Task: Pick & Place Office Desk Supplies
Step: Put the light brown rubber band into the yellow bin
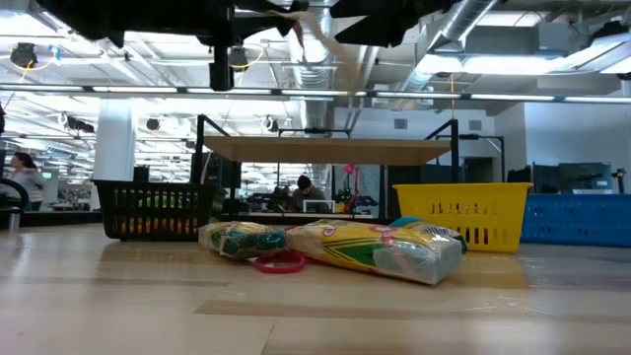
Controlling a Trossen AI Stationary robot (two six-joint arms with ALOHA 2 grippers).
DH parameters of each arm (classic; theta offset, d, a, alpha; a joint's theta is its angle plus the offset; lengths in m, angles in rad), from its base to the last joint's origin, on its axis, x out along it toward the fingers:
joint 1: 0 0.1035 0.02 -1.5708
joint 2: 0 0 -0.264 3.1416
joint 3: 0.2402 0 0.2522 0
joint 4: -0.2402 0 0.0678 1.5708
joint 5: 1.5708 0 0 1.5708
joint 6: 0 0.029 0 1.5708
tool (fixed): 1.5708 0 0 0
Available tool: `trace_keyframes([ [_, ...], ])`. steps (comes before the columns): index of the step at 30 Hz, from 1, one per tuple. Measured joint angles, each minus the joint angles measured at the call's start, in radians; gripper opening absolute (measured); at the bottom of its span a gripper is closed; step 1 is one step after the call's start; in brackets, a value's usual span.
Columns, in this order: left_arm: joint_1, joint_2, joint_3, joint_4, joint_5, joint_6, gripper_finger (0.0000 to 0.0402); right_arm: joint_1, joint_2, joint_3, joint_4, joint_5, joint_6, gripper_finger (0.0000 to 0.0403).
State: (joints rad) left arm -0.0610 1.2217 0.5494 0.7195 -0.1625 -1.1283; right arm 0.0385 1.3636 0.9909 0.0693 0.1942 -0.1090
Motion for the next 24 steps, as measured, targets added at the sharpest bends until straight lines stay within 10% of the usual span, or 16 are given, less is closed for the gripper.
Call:
trace_keyframes([
  [24,-0.019,0.000,-0.046,0.089,-0.015,-0.082,0.0023,-0.118,0.148,0.001,0.135,-0.307,0.026,0.0396],
])
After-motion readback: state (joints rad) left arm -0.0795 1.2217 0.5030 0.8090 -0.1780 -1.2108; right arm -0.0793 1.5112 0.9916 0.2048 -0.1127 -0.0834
